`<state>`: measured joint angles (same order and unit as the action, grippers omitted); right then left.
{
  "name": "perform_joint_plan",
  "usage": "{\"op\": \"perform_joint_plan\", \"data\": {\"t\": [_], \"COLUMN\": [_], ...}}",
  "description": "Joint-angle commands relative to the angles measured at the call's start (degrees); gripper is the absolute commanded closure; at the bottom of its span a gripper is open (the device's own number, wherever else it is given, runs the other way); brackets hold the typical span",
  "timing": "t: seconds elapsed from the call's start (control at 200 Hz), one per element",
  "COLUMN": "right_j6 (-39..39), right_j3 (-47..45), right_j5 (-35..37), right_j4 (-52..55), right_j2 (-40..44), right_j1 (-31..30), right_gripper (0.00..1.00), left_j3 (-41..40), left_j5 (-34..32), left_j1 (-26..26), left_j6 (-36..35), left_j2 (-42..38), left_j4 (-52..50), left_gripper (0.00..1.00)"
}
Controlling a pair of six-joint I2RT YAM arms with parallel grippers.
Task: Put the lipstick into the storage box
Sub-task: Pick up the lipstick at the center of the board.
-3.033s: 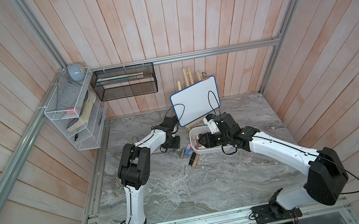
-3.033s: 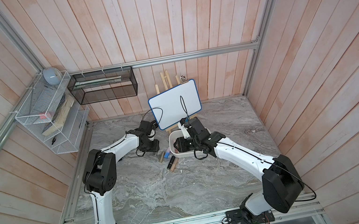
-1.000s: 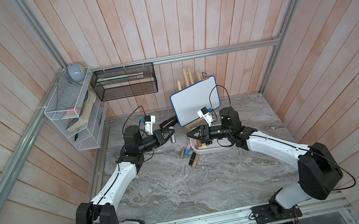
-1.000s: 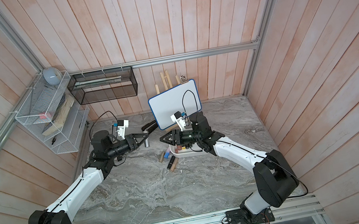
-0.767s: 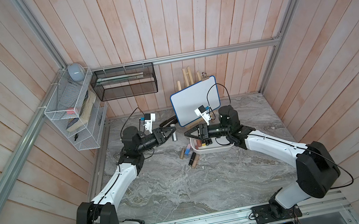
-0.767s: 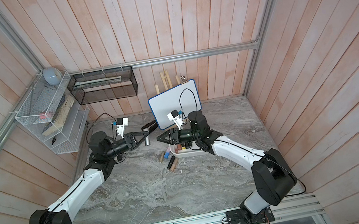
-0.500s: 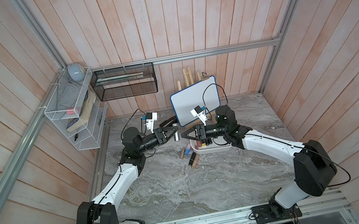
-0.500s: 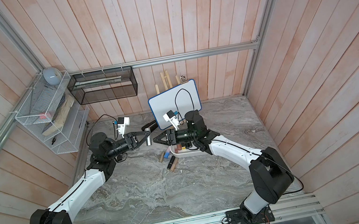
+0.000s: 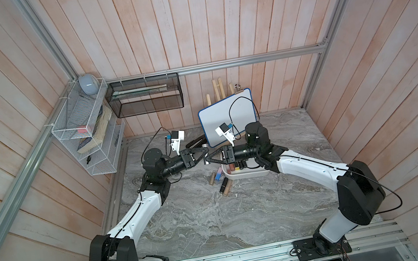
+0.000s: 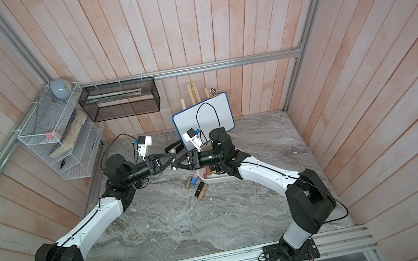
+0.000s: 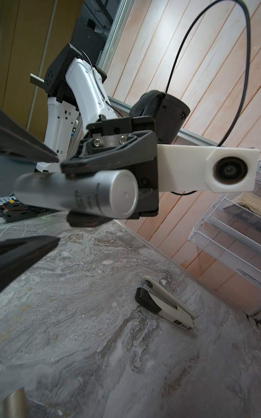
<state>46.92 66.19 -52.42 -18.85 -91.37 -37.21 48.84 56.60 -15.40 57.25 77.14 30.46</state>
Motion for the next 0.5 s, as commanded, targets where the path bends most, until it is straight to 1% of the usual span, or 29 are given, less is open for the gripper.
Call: {"op": "perform_joint_plan", "data": {"t": [0.0,0.275,0.405,0.495], "right_j6": [0.2,0.6,0.8,1.0], "right_j3": [2.3,3.6,3.8,3.9], "right_j5": [-0.8,-0.7,-0.8,-0.7], "right_j4": [-1.1,-1.5,-1.8,-2.1], "right_j2": [-0.8,-2.1,-2.6,-2.7], "right_j1": [-0.7,-1.6,-1.8,-1.9], "right_gripper": [0.45,0.51,0.61,0.71], "left_j3": [-0.5,-0.7,-0.8,-0.9], "left_j5": [0.5,0.2,0.1,0.1], "left_j1": [-0.3,-0.4,-0.4,-0.4], "left_j6": [-0.3,-1.6,-1.9,-2.0], "left_j2": [-0.4,-0.4,-0.4,-0.4], "left_j4": [1.2,0.0,-0.2,-0.3], "left_gripper": [0.79,0.79,0.79,0.79]}}
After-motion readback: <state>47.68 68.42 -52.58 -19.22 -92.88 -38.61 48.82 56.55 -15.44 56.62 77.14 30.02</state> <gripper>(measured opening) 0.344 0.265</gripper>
